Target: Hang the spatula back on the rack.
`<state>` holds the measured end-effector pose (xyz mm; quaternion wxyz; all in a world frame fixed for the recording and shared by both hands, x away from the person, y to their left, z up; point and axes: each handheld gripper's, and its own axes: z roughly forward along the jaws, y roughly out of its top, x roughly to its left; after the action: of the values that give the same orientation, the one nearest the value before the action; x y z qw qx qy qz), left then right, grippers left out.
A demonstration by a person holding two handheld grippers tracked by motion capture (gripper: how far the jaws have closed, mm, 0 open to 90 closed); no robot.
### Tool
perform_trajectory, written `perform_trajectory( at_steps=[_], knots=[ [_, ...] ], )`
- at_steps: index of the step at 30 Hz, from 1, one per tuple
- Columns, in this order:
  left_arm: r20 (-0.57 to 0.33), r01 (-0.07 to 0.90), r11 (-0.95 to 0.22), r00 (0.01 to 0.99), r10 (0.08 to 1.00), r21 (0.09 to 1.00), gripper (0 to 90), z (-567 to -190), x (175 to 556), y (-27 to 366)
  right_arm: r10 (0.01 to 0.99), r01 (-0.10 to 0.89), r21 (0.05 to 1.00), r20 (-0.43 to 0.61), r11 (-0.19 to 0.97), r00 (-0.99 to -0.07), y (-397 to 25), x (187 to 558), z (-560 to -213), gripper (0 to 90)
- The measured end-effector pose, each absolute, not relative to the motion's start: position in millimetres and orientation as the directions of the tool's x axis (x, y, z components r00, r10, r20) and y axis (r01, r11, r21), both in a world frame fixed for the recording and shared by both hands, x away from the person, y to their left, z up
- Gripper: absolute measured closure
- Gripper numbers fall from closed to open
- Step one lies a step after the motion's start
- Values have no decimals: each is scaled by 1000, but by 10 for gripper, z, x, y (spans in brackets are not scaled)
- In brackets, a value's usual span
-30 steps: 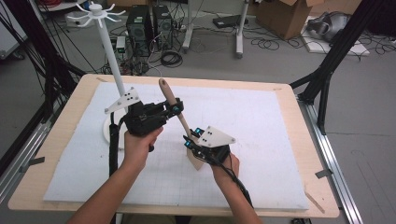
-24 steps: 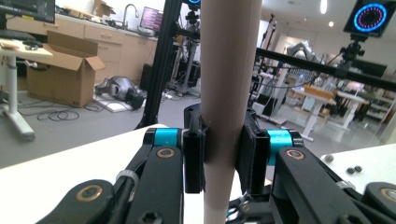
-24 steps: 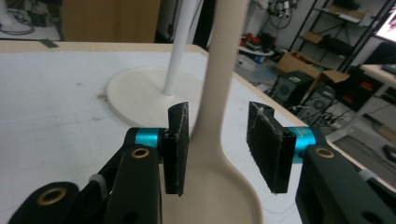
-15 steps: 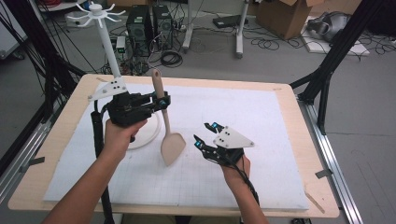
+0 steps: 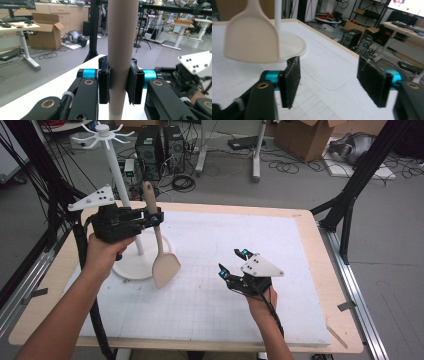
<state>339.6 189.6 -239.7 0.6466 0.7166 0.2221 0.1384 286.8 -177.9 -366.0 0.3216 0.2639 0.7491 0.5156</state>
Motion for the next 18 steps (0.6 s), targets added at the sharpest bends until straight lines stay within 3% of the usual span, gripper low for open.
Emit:
perform_trajectory(
  at_steps=[5,18],
  knots=[
    [-99,145,-71,890,445,987,746,-2356,3437,1994,734,76,941,-204,329,-648,-1825,2875,-3659,310],
    [-64,104,-72,903,425,992,746,-2171,3483,2315,736,80,937,-212,341,-643,-1830,2888,-3658,309]
  ],
)
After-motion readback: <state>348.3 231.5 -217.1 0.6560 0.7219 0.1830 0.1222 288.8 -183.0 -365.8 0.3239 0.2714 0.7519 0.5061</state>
